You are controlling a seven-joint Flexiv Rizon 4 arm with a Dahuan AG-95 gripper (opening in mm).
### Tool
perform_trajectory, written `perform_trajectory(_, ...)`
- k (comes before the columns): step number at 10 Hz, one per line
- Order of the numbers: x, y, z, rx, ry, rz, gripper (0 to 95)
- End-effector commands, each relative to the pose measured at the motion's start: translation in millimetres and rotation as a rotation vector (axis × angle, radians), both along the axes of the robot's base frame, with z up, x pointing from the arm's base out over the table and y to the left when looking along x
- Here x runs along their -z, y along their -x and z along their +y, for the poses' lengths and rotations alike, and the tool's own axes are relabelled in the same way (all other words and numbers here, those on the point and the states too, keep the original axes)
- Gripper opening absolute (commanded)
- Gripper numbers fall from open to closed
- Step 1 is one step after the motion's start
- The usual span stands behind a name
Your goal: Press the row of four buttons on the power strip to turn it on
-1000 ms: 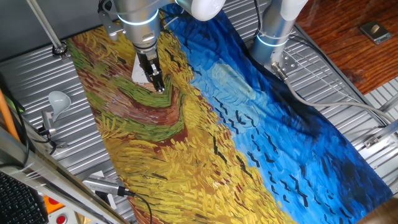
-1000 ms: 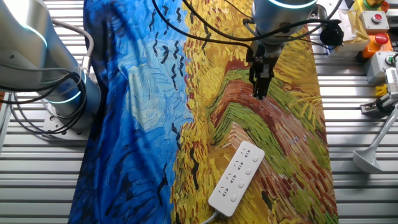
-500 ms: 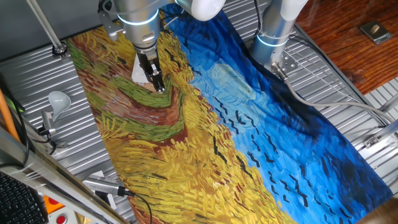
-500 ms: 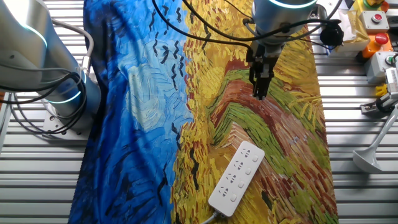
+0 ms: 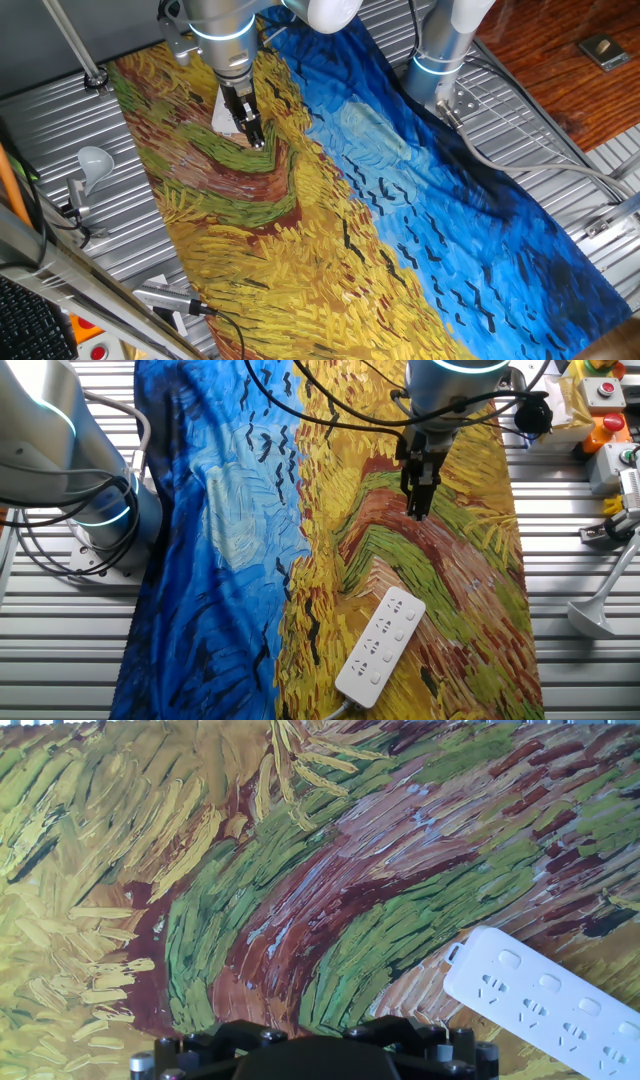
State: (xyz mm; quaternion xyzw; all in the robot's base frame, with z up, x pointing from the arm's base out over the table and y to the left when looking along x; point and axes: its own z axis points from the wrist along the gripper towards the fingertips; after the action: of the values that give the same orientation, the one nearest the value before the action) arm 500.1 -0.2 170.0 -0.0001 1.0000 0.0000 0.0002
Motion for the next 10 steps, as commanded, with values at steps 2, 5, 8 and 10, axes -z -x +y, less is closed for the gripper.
perform_trajectory(2,0.4,1.6,0.3,-0.388,-0.041,-0.053,0.0)
perform_trajectory(5,0.4,1.6,0.3,-0.416,-0.041,-0.053,0.0)
perform_trajectory(8,0.4,1.6,0.3,-0.462,-0.036,-0.057,0.0)
perform_trajectory(10,0.4,1.6,0.3,-0.504,-0.031,-0.059,0.0)
